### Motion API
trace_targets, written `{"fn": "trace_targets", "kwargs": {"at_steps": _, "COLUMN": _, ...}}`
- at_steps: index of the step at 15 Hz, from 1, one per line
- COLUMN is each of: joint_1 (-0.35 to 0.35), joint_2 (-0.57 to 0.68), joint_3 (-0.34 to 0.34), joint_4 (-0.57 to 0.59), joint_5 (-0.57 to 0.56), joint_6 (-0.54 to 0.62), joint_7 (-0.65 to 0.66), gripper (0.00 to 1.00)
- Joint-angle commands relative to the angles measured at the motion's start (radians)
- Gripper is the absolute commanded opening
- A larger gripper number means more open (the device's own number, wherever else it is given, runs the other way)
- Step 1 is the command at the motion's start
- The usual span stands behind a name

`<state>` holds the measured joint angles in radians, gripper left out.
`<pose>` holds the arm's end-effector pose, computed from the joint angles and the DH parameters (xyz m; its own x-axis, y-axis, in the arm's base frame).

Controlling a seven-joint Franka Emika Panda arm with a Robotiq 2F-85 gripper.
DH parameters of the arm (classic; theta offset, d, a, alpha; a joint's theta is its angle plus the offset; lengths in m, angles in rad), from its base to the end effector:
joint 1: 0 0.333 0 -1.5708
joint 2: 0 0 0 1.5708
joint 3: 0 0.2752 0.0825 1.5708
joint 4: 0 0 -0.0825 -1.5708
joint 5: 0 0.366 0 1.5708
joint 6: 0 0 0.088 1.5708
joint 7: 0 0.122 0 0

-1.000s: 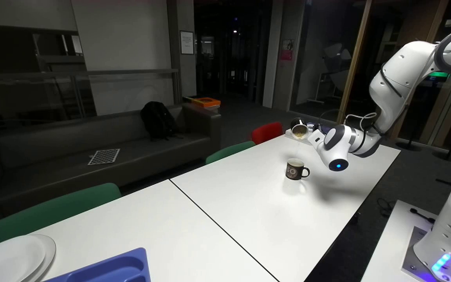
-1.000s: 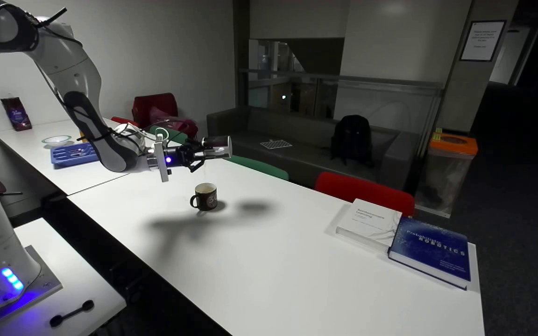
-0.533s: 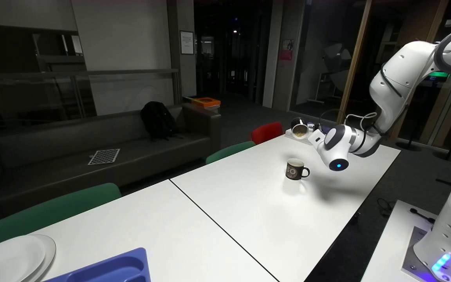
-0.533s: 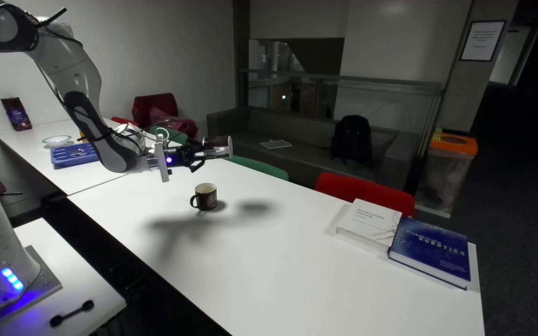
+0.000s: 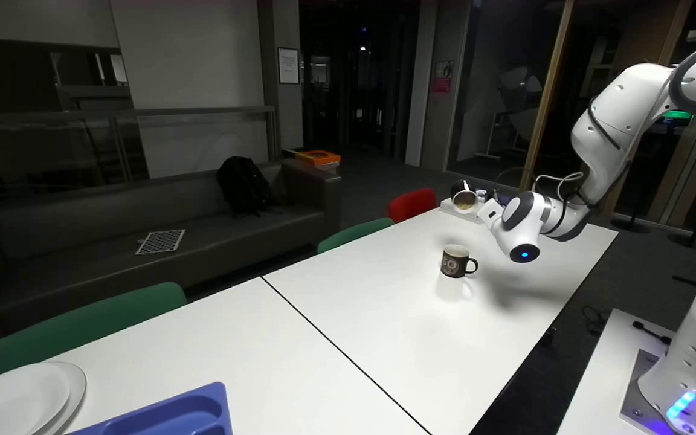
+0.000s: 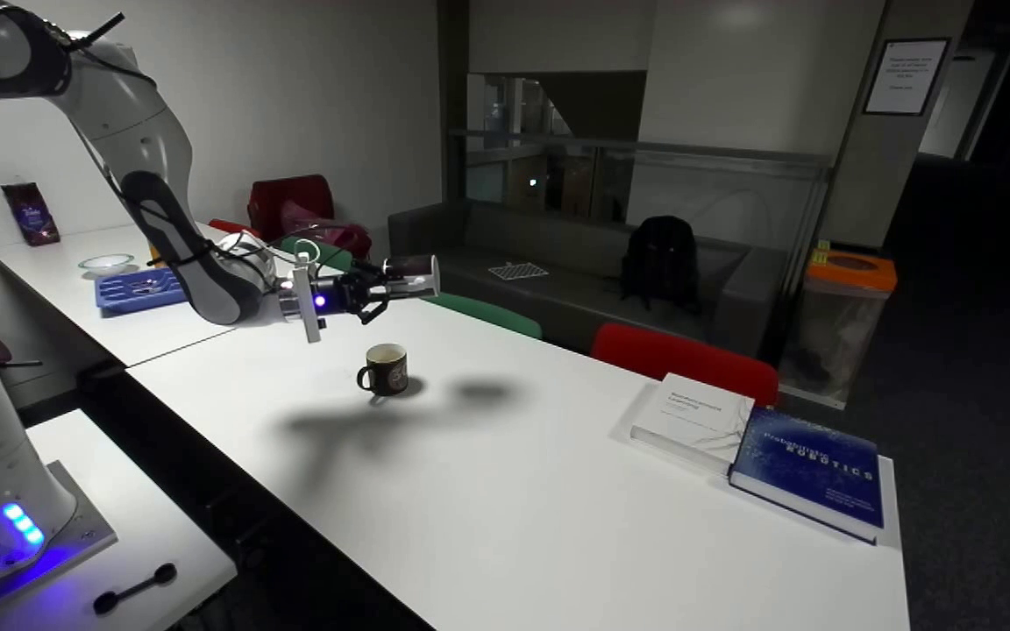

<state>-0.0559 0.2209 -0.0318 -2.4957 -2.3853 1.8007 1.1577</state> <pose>0.4713 -0.1099 0.2108 0.7338 0.6669 -0.1294 0.0349 0.1532 0.9876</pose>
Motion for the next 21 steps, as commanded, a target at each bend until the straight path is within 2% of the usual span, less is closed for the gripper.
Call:
{"fn": "trace_targets", "kwargs": {"at_steps": 1, "joint_1": -0.007, "joint_2": -0.056, "joint_3": 0.000, "joint_4": -0.035, "joint_5": -0.046, "joint_6": -0.063, "joint_7": 0.004, "gripper": 0.05}}
{"fn": "trace_targets", "kwargs": {"at_steps": 21, "joint_1": -0.005, "joint_2": -0.057, "joint_3": 0.001, "joint_4": -0.035, "joint_5": -0.053, "joint_6": -0.113, "joint_7": -0.002, "gripper": 0.05}}
